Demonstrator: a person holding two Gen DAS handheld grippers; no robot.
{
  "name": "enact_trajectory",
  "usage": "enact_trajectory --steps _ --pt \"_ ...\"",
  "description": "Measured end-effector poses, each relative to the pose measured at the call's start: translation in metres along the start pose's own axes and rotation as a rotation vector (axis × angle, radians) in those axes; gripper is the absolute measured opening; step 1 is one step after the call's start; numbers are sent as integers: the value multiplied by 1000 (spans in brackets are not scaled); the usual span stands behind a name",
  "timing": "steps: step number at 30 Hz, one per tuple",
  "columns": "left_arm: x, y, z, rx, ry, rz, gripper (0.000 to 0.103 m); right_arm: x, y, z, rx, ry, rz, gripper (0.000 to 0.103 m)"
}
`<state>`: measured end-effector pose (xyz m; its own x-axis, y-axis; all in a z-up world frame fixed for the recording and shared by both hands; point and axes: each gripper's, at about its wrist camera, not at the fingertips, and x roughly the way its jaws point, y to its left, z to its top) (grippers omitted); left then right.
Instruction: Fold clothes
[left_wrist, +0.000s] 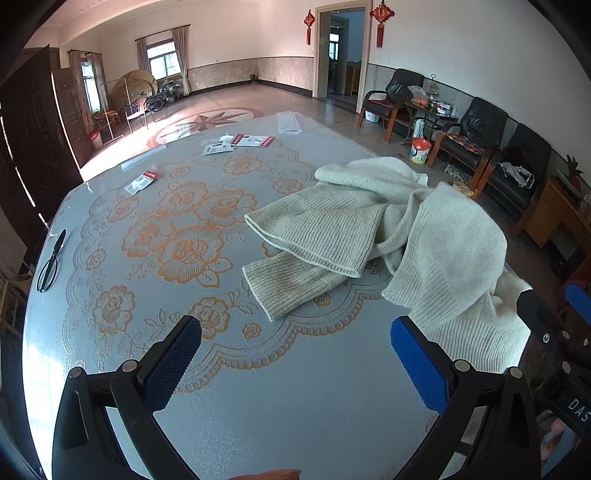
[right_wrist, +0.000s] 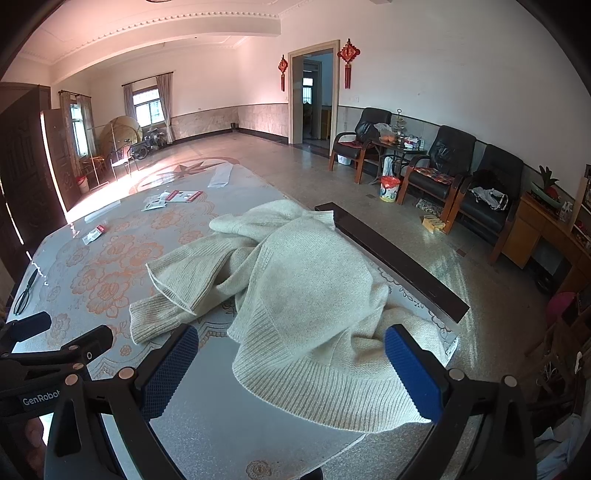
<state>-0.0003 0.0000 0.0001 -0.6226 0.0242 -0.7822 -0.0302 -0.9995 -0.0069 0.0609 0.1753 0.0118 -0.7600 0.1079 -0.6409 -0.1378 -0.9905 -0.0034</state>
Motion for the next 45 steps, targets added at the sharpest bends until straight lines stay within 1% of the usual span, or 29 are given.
enact_trajectory --steps 5,11,22,26,45 --pt "4 -1 5 3 -29 3 103 1 1 1 1 3 1 103" --pt "0 -1 -4 1 -47 4 103 1 0 0 3 6 4 103" --pt "0 4 -13 4 -38 2 103 0 -1 -1 6 8 4 103" --pt "3 0 -8 8 -23 7 103 -1 -3 -1 8 7 3 103" --pt "5 -3 -1 17 -5 5 103 -2 -4 0 15 5 -4 103"
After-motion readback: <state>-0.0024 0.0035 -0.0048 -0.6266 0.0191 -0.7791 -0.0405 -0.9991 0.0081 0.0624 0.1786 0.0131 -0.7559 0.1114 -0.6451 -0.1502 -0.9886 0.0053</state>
